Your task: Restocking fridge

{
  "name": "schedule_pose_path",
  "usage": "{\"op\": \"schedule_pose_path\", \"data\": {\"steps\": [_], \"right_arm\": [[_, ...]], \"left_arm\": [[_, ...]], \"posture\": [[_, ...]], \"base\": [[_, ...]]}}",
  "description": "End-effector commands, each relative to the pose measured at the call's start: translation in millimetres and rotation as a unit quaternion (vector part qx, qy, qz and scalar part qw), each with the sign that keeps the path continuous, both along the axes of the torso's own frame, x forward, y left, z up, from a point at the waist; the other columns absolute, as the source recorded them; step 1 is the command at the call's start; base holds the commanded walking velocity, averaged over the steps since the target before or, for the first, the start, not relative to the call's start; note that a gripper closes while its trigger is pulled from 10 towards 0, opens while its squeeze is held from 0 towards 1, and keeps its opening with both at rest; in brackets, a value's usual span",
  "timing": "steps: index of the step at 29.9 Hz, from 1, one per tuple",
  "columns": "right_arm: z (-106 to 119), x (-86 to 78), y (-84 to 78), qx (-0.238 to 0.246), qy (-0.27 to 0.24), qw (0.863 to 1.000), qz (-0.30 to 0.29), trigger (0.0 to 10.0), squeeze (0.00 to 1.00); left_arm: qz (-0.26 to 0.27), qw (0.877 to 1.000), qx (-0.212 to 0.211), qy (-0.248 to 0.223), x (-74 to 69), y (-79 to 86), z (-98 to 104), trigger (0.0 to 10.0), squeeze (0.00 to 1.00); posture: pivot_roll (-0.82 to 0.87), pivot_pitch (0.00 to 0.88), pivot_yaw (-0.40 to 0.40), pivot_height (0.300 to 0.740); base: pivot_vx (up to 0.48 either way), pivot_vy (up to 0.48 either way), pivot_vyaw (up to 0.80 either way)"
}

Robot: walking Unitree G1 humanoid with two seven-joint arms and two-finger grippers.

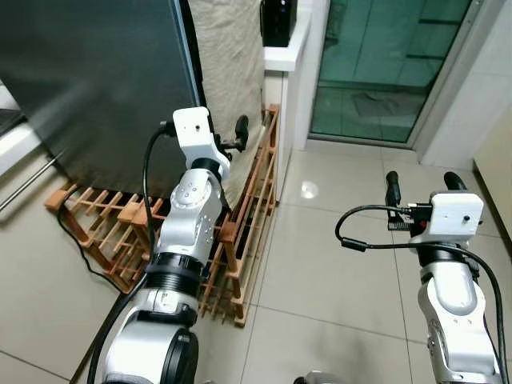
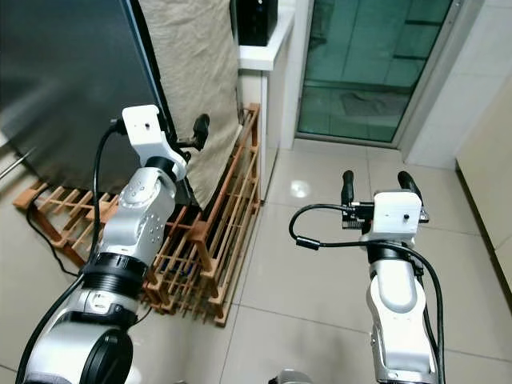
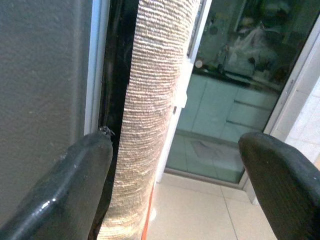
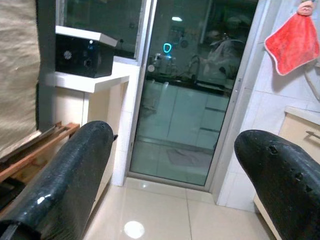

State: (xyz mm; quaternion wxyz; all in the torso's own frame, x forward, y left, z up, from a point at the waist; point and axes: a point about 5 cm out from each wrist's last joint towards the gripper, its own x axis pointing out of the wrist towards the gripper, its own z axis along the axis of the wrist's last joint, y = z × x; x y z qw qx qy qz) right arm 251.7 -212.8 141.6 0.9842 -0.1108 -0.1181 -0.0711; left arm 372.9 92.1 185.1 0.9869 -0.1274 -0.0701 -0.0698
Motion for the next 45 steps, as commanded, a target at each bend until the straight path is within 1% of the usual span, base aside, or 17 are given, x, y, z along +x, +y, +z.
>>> {"op": "schedule_pose_path", "data": {"steps": [1, 8, 11, 13, 17, 18, 22, 27, 31, 32, 34, 37, 41, 42, 43, 44, 45], "right_arm": [[4.4, -2.3, -0.8, -0.004, -0.003, 1.0, 0.0, 10.0, 0.0], [3.7, -9.7, -3.5, -0.008, 0.007, 1.0, -0.004, 10.0, 0.0], [3.3, -12.4, -4.7, -0.008, 0.012, 1.0, -0.008, 10.0, 0.0], [3.0, -13.5, -4.0, -0.007, 0.015, 1.0, -0.009, 10.0, 0.0], [3.2, -14.0, -3.0, -0.007, 0.016, 1.0, -0.007, 10.0, 0.0], [3.3, -14.7, -2.7, -0.007, 0.017, 1.0, -0.007, 10.0, 0.0], [3.8, -16.5, -4.7, -0.008, 0.019, 1.0, -0.011, 10.0, 0.0], [4.1, -15.8, -2.8, -0.006, 0.019, 1.0, -0.01, 10.0, 0.0], [4.8, -15.1, -1.6, -0.006, 0.019, 1.0, -0.009, 10.0, 0.0], [4.9, -14.8, -1.7, -0.006, 0.019, 1.0, -0.009, 10.0, 0.0], [5.0, -14.7, -1.8, -0.006, 0.019, 1.0, -0.01, 10.0, 0.0], [8.8, -14.8, -1.2, -0.003, 0.012, 1.0, -0.013, 10.0, 0.0], [20.2, -21.7, -1.0, 0.003, -0.009, 1.0, -0.025, 10.0, 0.0], [26.1, -25.5, 0.2, -0.003, -0.019, 0.999, -0.026, 10.0, 0.0], [26.1, -25.5, 0.2, -0.003, -0.019, 0.999, -0.026, 10.0, 0.0], [38.2, -33.6, 2.1, -0.021, -0.043, 0.998, -0.03, 10.0, 0.0], [43.9, -37.2, 3.0, -0.028, -0.055, 0.998, -0.031, 10.0, 0.0]], "left_arm": [[0.008, 1.0, 0.001, -0.002, 5.9, 2.3, 6.2, 10.0, 0.0], [0.046, 0.999, -0.009, -0.006, 14.9, 7.2, 17.7, 10.0, 0.0], [0.047, 0.999, -0.025, -0.003, 15.7, 6.7, 18.1, 10.0, 0.0], [0.043, 0.998, -0.05, 0.013, 16.3, 2.6, 13.8, 10.0, 0.0], [0.047, 0.996, -0.07, 0.029, 16.8, 1.1, 10.0, 10.0, 0.0], [0.059, 0.994, -0.082, 0.038, 17.4, 2.7, 8.3, 10.0, 0.0], [0.055, 0.996, -0.065, 0.022, 16.4, 4.0, 10.5, 10.0, 0.0], [0.047, 0.997, -0.065, 0.022, 16.0, 0.5, 8.5, 10.0, 0.0], [0.034, 0.997, -0.065, 0.001, 15.9, -3.6, 16.5, 10.0, 0.0], [0.017, 0.997, -0.072, -0.01, 14.7, -8.7, 22.1, 10.0, 0.0], [0.009, 0.997, -0.074, -0.015, 13.9, -11.0, 24.6, 10.0, 0.0], [-0.012, 0.998, -0.043, -0.039, 3.8, -12.0, 27.6, 10.0, 0.0], [-0.025, 0.998, -0.006, -0.054, -16.5, 0.1, 21.0, 10.0, 0.0], [-0.031, 0.997, 0.014, -0.067, -26.4, 6.5, 20.0, 10.0, 0.0], [-0.031, 0.997, 0.014, -0.067, -26.4, 6.5, 20.0, 10.0, 0.0], [-0.049, 0.994, 0.032, -0.097, -50.4, 17.6, 20.3, 10.0, 0.0], [-0.053, 0.991, 0.045, -0.117, -62.3, 22.2, 22.2, 10.0, 0.0]], "posture": [[-0.27, 0.085, 0.056, 0.723], [-0.29, 0.112, 0.054, 0.723], [-0.29, 0.119, 0.053, 0.723], [-0.3, 0.125, 0.05, 0.723], [-0.3, 0.13, 0.049, 0.723], [-0.3, 0.132, 0.05, 0.723], [-0.3, 0.133, 0.052, 0.723], [-0.3, 0.135, 0.051, 0.723], [-0.3, 0.135, 0.051, 0.723], [-0.3, 0.135, 0.051, 0.723], [-0.3, 0.135, 0.051, 0.723], [-0.29, 0.132, 0.066, 0.723], [-0.28, 0.129, 0.067, 0.723], [-0.28, 0.129, 0.068, 0.723], [-0.28, 0.129, 0.068, 0.723], [-0.27, 0.124, 0.069, 0.723], [-0.26, 0.121, 0.069, 0.723]], "base": [[0.0, 0.0, 0.0], [0.0, 0.0, 0.0], [0.0, 0.0, 0.0], [0.0, 0.0, 0.0], [0.0, 0.0, 0.0], [0.0, 0.0, 0.0], [0.0, 0.0, 0.0], [0.0, 0.0, 0.0], [0.0, 0.0, 0.0], [0.0, 0.0, 0.0], [0.0, 0.0, 0.0], [0.0, 0.0, 0.0], [0.0, 0.0, 0.0], [0.0, 0.0, 0.0], [0.0, 0.0, 0.0], [0.0, 0.0, 0.0], [0.0, 0.0, 0.0]]}}
